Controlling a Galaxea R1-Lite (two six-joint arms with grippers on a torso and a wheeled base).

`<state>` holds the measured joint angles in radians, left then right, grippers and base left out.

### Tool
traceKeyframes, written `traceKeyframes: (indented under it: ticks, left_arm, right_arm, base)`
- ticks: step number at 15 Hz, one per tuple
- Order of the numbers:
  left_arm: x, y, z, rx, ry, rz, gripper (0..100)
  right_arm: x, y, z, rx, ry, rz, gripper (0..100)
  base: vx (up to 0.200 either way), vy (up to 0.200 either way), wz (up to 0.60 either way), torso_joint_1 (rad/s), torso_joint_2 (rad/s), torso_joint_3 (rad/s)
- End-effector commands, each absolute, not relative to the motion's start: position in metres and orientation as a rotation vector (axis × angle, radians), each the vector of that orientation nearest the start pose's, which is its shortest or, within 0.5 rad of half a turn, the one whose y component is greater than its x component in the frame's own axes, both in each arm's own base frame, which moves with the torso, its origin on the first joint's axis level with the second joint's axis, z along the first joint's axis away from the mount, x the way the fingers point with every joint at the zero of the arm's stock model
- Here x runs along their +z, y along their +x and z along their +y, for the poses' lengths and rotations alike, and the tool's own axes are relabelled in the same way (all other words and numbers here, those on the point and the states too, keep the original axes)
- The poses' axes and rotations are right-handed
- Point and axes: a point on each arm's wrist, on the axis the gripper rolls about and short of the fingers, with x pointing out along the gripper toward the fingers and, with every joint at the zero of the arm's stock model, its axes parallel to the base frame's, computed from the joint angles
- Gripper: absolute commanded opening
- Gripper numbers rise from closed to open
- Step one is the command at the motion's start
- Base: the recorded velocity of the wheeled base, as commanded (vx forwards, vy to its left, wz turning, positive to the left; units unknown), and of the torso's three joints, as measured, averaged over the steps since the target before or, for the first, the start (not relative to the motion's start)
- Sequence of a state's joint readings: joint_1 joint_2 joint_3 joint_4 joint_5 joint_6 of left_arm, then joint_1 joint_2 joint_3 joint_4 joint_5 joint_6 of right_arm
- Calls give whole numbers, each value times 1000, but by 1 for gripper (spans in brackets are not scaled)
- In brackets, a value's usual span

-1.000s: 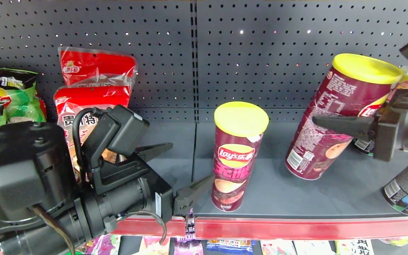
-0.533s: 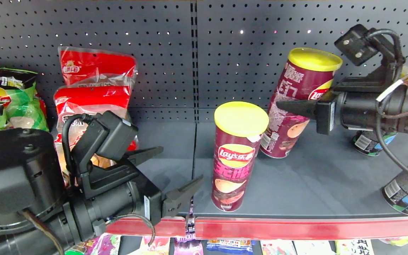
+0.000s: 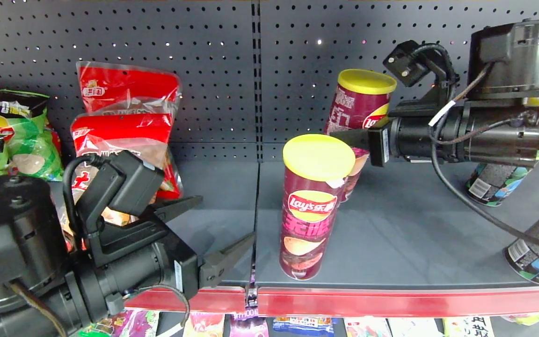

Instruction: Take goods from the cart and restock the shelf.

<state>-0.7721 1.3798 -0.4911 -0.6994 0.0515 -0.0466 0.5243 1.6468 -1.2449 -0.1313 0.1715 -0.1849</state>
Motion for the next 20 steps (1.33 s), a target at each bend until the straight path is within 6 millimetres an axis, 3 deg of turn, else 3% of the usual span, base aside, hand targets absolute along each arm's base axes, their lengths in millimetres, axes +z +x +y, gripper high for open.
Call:
traceKeyframes:
  ticks: [1, 8, 13, 20]
  left_arm:
    - [189, 151, -144, -707, 27, 184, 100]
    - [188, 151, -138, -687, 26, 187, 100]
    - [185, 151, -135, -676, 29, 195, 100]
    - [185, 151, -135, -676, 29, 195, 100]
  right_arm:
    - [267, 275, 167, 726, -227, 225, 0]
    - [253, 296, 182, 732, -232, 256, 0]
    - [255, 311, 191, 729, -204, 243, 0]
    - [249, 311, 196, 738, -198, 264, 0]
  base:
    - [0, 0, 0, 0, 0, 0]
    - [0, 0, 0, 0, 0, 0]
    - [0, 0, 0, 0, 0, 0]
    - [0, 0, 0, 0, 0, 0]
